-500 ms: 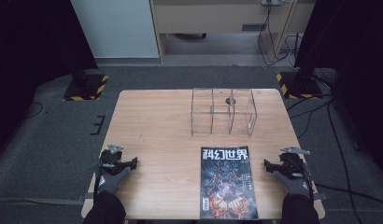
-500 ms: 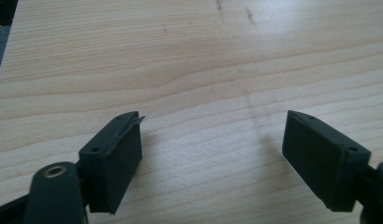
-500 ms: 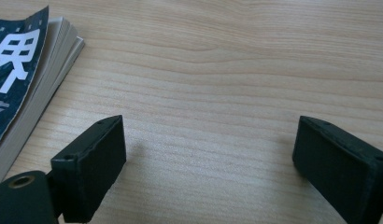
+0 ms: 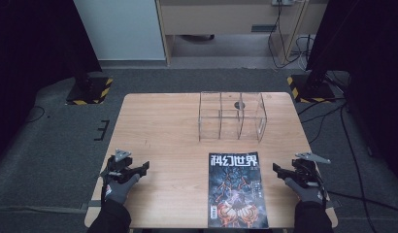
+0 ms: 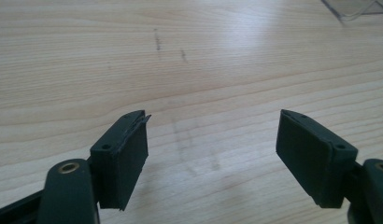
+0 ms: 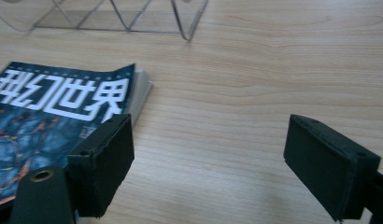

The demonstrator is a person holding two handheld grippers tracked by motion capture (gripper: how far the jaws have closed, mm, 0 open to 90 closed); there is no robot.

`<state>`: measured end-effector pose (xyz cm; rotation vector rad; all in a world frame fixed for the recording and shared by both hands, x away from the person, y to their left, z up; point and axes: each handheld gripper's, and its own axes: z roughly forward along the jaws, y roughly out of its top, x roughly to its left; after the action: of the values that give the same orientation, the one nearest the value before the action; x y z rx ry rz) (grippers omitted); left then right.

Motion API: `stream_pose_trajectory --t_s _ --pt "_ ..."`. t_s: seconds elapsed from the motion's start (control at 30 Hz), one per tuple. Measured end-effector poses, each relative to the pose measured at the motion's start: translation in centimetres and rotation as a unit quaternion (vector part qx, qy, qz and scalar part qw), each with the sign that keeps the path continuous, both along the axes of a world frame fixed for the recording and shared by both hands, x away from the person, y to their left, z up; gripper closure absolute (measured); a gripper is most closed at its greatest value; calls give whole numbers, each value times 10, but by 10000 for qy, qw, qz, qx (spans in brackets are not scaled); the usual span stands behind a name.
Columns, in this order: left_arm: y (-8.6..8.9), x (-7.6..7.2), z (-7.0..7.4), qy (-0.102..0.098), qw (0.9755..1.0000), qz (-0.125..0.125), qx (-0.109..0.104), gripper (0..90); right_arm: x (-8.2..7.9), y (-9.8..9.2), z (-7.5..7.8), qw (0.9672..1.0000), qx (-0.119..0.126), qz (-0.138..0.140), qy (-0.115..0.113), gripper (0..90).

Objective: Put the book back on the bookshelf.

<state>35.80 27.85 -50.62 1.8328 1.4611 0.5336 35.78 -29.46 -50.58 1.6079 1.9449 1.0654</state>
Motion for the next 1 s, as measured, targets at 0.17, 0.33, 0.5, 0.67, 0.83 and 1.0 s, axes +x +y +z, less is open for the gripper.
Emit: stream_pose_trajectory --t_s 0.17,0.33,0.5,0.67,0.83,1.0 --pt "-10 -3 3 -30 9999 -132 -93 242 -5 7 7 9997 183 149 -64 173" --pt "-20 -7 8 -128 9994 -221 -221 237 -10 13 13 9990 311 309 -131 182" --pt "-34 -12 12 -243 9988 -356 -246 235 -16 20 16 9978 483 448 -108 203" --pt "-52 -15 12 -209 9981 -533 -223 239 -19 28 17 9970 539 541 -89 222" --pt "-69 -18 14 -258 9968 -716 -243 236 -23 39 16 9961 508 720 -22 241" --pt "-88 -21 12 -268 9953 -902 -217 234 -26 47 11 9954 494 823 11 259"
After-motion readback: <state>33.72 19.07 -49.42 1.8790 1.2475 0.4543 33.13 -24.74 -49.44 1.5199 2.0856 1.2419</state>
